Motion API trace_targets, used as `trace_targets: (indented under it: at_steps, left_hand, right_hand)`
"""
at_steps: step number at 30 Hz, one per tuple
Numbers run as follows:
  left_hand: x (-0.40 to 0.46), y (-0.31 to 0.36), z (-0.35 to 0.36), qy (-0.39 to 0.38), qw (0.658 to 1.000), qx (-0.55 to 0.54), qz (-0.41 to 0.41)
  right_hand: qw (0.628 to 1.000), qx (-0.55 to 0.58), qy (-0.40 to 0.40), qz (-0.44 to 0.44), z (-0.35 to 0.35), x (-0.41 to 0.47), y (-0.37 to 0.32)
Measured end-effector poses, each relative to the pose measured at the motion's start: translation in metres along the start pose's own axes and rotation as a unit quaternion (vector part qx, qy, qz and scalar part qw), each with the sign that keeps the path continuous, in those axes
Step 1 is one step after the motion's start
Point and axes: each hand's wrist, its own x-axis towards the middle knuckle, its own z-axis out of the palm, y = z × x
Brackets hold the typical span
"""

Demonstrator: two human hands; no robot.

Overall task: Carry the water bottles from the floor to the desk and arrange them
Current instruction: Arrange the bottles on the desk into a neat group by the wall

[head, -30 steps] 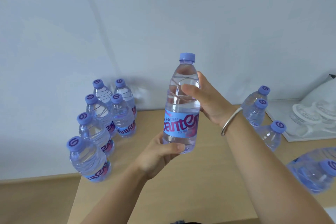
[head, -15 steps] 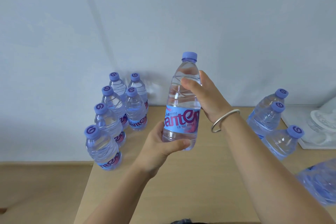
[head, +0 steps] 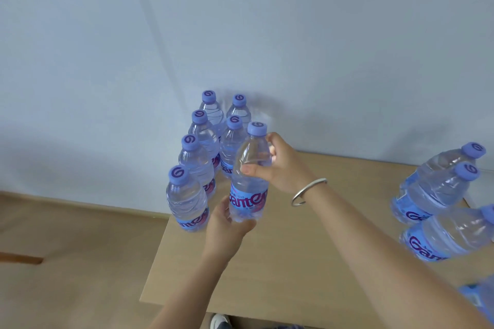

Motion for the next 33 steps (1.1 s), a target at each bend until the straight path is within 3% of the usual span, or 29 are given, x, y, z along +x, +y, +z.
trace_targets:
  at_steps: [3,9,19,33]
  left_hand:
    - [0.002,-0.016,-0.003,0.021,0.998,0.052,-0.038]
    - [0.005,-0.027,0.0,-0.034,0.992,0.099,-0.075]
    - [0.034,-0.019,-0.01,-0.059,0.991,0.019,-0.122]
    - [0.026,-0.008,0.007,-0.039,0.987,0.041,-0.149]
  right_hand:
    - [1.0,-0.022,0.008,-0.002,0.019,0.009,0.006]
    - [0.999,-0.033,0.034,-0.007,0.047,0.021,0.009]
    - [0.997,-0.009,0.07,-0.025,0.069,0.033,0.028]
    - [0.999,-0.009,0.017,-0.036,0.052,0.017,0.035]
